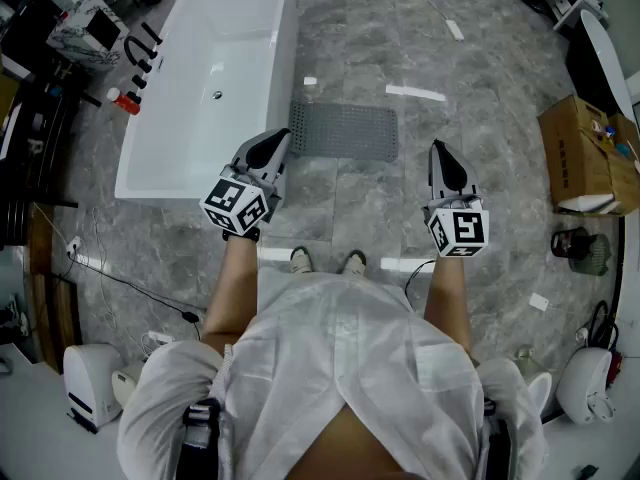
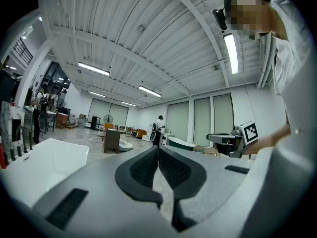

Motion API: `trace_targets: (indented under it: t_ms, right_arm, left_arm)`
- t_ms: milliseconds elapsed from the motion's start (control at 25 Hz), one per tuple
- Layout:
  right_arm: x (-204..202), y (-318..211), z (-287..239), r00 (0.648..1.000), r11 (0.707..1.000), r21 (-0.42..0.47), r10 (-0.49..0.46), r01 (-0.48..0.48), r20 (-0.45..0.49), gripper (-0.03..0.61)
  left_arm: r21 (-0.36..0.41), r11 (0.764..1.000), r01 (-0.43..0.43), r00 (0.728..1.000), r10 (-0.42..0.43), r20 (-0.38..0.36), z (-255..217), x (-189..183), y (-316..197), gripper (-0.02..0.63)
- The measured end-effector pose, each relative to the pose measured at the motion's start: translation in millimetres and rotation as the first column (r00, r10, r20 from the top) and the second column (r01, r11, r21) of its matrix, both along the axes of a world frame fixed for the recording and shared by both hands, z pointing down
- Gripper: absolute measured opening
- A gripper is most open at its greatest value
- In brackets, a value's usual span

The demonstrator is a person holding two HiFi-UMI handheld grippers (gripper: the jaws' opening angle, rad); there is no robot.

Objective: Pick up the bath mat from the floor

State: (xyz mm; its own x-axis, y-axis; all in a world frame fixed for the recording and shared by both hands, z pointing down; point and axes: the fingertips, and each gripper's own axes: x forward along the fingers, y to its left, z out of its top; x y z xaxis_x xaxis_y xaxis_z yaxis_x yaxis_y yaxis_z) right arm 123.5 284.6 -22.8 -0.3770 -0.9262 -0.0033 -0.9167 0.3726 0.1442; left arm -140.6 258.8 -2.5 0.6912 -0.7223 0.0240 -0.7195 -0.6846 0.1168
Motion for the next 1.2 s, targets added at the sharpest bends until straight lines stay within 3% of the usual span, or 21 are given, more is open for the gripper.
trace_targets:
  t_ms: [360, 1200]
  right_arm:
    - [6, -1, -8, 1.000, 0.999, 0.033, 0.003, -0.003, -0.003, 0.026]
    - [28, -2, 12, 1.000, 1.000, 0.009, 0.006, -0.006, -0.008, 0.029]
  left_arm:
    - [0.027, 1.000, 0.009, 1.000, -0.009, 0.003, -5, 1, -4, 0.012]
    - [-0.015, 0.999, 0.047, 0.999, -0.047, -0.006, 17, 11, -13, 0.012]
